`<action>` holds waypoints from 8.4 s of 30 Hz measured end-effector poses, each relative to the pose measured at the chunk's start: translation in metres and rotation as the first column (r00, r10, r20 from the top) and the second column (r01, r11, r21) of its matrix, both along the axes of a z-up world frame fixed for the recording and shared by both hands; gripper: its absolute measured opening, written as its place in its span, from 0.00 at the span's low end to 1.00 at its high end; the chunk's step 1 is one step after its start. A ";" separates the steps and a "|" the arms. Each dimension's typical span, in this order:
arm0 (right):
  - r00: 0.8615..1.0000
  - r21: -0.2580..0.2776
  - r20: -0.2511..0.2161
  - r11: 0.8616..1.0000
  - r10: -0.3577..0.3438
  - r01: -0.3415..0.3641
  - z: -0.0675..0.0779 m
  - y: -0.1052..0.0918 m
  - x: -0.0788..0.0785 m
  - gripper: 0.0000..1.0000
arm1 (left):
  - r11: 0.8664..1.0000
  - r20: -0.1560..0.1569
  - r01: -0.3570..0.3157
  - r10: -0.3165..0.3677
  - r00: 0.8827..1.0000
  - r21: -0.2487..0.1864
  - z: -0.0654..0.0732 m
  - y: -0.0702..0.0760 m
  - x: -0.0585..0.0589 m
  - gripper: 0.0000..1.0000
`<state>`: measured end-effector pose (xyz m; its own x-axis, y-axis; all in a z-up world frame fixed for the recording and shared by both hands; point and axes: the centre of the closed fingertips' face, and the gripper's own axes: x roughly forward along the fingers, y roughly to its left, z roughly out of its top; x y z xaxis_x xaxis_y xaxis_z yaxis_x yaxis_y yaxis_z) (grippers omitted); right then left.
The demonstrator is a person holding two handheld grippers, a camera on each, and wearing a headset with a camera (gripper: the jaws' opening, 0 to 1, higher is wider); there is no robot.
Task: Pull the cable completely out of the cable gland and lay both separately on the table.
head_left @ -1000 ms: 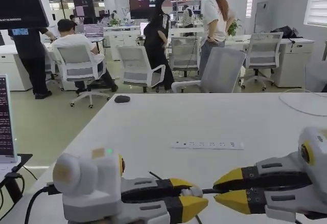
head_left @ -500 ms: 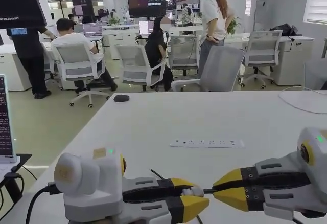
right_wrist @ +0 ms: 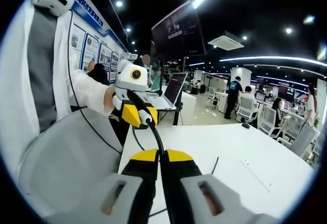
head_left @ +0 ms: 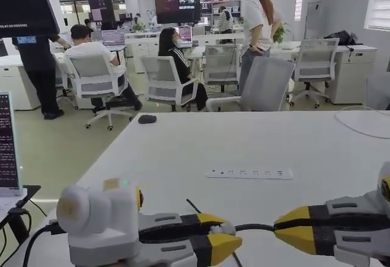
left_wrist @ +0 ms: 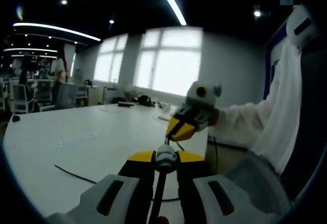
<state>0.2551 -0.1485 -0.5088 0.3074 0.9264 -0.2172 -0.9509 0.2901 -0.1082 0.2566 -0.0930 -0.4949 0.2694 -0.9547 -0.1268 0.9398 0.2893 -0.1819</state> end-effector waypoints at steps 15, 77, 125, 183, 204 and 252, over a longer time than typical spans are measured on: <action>0.998 -0.010 -0.039 0.998 -0.058 0.058 -0.015 -0.014 0.001 0.03 | 1.000 0.003 -0.002 0.002 1.000 -0.005 0.003 0.002 -0.001 0.17; 0.987 -0.108 0.061 0.984 0.149 -0.142 0.007 0.032 -0.024 0.03 | 0.994 0.036 0.099 -0.101 0.994 0.057 0.000 -0.017 -0.016 0.17; 0.999 -0.182 -0.044 0.983 0.028 -0.036 -0.041 -0.013 -0.020 0.17 | 0.996 0.016 0.080 -0.081 0.997 0.044 -0.002 -0.008 -0.017 0.17; 0.997 -0.063 0.053 0.997 0.054 -0.050 0.006 0.006 -0.014 0.03 | 0.997 0.021 0.042 -0.043 0.999 0.059 0.003 0.007 -0.012 0.17; 1.000 -0.059 0.005 0.998 -0.018 0.018 -0.008 -0.014 -0.013 0.04 | 1.000 0.029 0.004 -0.005 1.000 0.030 0.008 0.009 -0.004 0.17; 0.985 -0.120 0.060 0.980 0.164 -0.156 -0.004 0.048 -0.017 0.03 | 0.997 0.002 0.075 -0.075 0.997 0.019 0.002 -0.009 -0.016 0.17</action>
<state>0.2381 -0.1009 -0.5124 0.1751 0.9353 -0.3076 -0.9730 0.1168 -0.1989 0.2405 -0.1016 -0.4928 0.1971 -0.9697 -0.1444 0.9595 0.2211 -0.1745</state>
